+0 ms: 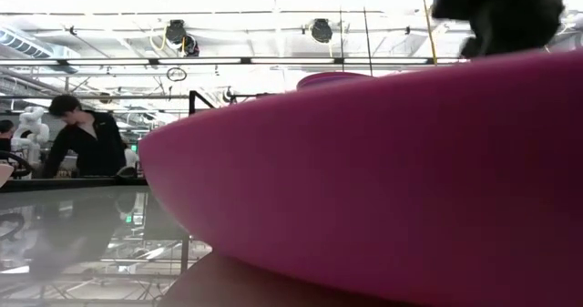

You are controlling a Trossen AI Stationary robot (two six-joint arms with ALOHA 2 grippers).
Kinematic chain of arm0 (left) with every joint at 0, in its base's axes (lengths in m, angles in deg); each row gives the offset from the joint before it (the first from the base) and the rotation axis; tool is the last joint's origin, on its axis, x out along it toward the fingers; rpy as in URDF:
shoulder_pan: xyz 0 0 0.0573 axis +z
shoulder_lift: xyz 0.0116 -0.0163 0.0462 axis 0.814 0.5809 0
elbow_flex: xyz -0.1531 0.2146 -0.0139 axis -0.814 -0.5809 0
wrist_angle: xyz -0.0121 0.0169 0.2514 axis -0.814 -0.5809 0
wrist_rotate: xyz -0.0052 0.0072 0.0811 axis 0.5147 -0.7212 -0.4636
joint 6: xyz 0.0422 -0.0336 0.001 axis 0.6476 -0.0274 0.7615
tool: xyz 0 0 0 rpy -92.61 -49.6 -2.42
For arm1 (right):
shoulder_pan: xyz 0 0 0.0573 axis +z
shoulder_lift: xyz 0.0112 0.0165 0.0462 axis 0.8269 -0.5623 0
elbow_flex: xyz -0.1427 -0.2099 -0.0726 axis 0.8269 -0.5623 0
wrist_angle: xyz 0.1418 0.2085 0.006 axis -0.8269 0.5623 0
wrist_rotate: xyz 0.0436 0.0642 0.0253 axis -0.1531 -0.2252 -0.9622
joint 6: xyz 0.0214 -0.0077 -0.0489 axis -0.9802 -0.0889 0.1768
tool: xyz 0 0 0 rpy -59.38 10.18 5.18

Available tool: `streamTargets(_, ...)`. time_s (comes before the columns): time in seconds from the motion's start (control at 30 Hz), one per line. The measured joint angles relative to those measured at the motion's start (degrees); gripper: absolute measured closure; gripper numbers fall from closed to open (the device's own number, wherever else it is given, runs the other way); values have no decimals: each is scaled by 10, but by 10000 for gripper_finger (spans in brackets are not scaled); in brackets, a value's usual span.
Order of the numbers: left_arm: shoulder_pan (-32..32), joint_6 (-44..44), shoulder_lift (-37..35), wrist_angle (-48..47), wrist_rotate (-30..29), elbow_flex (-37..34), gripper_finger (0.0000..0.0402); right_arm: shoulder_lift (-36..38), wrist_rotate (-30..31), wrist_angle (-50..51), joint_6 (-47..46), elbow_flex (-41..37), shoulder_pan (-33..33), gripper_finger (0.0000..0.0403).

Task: Place and stack plates onto a shelf
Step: Put the black plate to the left on the shelf

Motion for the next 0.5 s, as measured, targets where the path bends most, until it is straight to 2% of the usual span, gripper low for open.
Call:
streamTargets(0.17, 0, 0, 0, 1, 0, 0, 248, 2, 11, -43, 69, 41, -1, 403)
streamTargets(0.37, 0, 2, 0, 1, -2, 0, 248, -7, 61, -64, 196, 108, -11, 403)
streamTargets(0.5, 0, 4, -2, 5, -33, 0, 248, -18, 84, -87, 276, 163, -30, 403)
